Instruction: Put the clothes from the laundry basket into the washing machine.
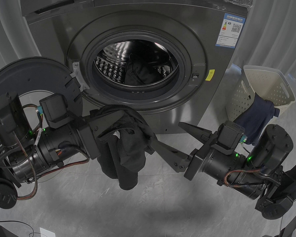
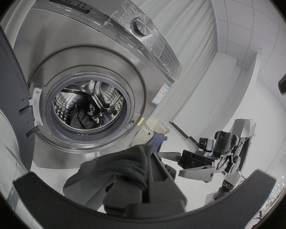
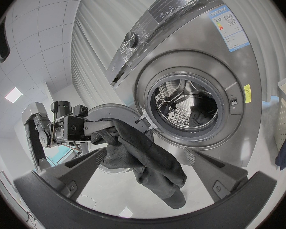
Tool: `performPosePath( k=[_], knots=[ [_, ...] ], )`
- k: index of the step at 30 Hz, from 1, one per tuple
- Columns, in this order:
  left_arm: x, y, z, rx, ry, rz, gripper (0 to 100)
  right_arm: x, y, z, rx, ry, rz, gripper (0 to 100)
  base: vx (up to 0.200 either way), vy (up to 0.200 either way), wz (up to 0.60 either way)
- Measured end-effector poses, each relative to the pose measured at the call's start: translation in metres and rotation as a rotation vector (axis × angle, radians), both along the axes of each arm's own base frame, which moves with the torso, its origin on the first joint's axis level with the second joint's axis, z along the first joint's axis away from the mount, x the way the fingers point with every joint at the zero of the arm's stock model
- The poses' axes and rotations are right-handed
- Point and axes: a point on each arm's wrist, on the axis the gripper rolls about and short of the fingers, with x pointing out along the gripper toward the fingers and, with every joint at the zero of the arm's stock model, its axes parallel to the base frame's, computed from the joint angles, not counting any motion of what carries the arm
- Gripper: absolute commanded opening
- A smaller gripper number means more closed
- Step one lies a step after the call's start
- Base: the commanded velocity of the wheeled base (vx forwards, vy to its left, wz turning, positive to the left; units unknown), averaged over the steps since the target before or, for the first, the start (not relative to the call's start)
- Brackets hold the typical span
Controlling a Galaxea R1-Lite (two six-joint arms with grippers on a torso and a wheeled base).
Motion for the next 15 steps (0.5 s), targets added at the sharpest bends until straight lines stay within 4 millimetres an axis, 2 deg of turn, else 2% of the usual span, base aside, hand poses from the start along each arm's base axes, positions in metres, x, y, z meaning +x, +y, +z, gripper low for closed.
performPosePath(
  k=[10,15],
  knots=[
    [0.001,-0.001,0.001,0.0,-0.003,-0.001,0,0.006,0.012,-0.009,-0.009,0.003,0.009,100,0.0,0.0,0.0],
    [-0.002,-0.001,0.001,-0.001,-0.006,-0.009,0,0.025,0.018,-0.006,0.005,-0.025,-0.028,100,0.0,0.0,0.0]
  ],
)
